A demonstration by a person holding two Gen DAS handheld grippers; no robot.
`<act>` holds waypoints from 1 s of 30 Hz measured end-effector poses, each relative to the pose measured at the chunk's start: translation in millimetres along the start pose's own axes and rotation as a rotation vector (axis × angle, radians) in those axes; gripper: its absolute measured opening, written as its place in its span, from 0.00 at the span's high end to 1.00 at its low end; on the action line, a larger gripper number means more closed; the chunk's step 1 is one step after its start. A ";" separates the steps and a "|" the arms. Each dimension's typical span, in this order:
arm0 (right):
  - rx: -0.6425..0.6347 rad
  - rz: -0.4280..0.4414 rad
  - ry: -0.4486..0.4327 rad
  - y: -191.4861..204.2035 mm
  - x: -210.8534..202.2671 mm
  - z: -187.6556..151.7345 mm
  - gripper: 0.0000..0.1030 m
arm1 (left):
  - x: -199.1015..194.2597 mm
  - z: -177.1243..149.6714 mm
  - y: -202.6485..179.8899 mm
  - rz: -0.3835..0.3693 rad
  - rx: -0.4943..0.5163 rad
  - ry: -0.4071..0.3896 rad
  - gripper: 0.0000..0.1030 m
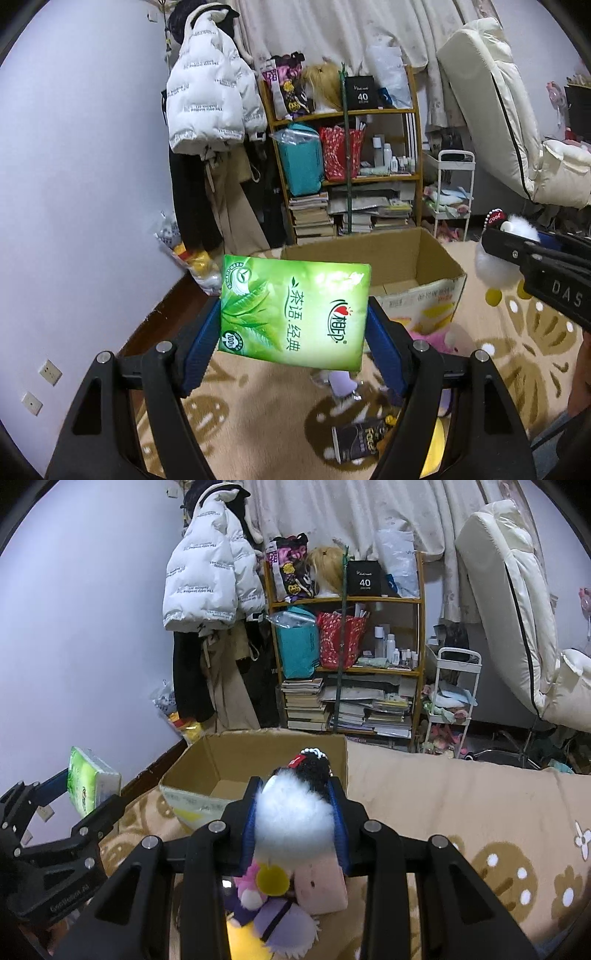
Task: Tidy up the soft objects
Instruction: 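Lift the green pack with the left tool while the right tool carries the penguin over the box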
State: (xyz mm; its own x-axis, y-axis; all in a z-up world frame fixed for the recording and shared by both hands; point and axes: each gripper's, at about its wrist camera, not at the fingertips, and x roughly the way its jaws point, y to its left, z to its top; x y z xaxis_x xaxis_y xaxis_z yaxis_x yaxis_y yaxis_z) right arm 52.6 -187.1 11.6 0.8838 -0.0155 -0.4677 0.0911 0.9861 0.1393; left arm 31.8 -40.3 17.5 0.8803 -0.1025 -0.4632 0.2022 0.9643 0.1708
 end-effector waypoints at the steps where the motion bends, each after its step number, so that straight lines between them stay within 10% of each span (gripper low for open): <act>1: 0.008 0.006 -0.006 -1.2 0.4 2.8 0.65 | 1.2 3.5 0.0 -0.003 -0.004 -0.004 0.28; 30: 0.031 -0.049 -0.140 -10.2 65.5 78.2 0.65 | 74.9 90.8 11.8 0.048 0.002 -0.080 0.28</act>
State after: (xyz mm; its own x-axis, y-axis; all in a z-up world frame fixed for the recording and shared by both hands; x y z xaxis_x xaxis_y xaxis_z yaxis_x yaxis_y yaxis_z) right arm 145.4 -211.2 47.8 0.9331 -0.0890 -0.3486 0.1482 0.9779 0.1471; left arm 139.0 -58.8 63.8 0.9204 -0.0759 -0.3837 0.1602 0.9680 0.1929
